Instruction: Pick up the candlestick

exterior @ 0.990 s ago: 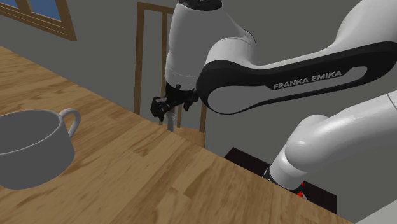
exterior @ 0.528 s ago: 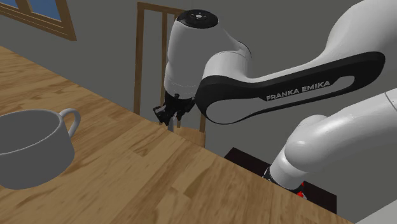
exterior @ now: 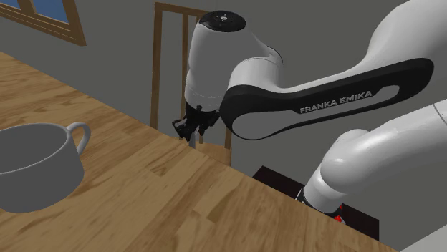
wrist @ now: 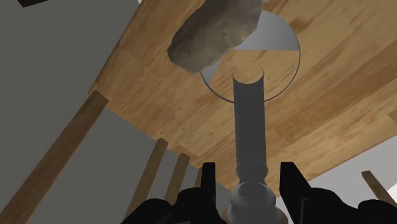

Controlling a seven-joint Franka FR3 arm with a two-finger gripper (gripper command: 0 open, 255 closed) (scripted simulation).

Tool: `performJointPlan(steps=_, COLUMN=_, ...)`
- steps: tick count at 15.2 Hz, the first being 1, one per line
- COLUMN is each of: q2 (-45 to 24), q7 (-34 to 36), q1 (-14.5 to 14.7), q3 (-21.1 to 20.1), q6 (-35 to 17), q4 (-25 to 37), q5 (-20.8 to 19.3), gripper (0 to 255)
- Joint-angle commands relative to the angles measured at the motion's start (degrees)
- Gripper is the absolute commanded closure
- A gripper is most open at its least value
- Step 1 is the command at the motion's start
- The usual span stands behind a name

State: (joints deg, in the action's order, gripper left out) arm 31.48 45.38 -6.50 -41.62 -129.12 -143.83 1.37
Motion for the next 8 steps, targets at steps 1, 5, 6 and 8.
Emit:
performJointPlan(steps=1, q2=0.3, q7=-0.3, q1=0.2, q3=0.3, q6=0.8, q4=0.4, q5=0.2, gripper=255)
performJointPlan(steps=5, q2=1.4, q7=-1.4, q1=0.6, q3=1.6, q6=4.0, q4=2.6, q5=0.4, gripper=255)
performJointPlan(steps=6, q2=1.6, q7=-1.7, q1=0.7, q3=1.9, q6=4.8, q4=3.2, q5=0.5, gripper=255)
performJointPlan(steps=8, q2=2.1, q7=-2.2, q1=0.8, q3=2.5, q6=6.3, q4=4.4, q5=0.5, gripper=255)
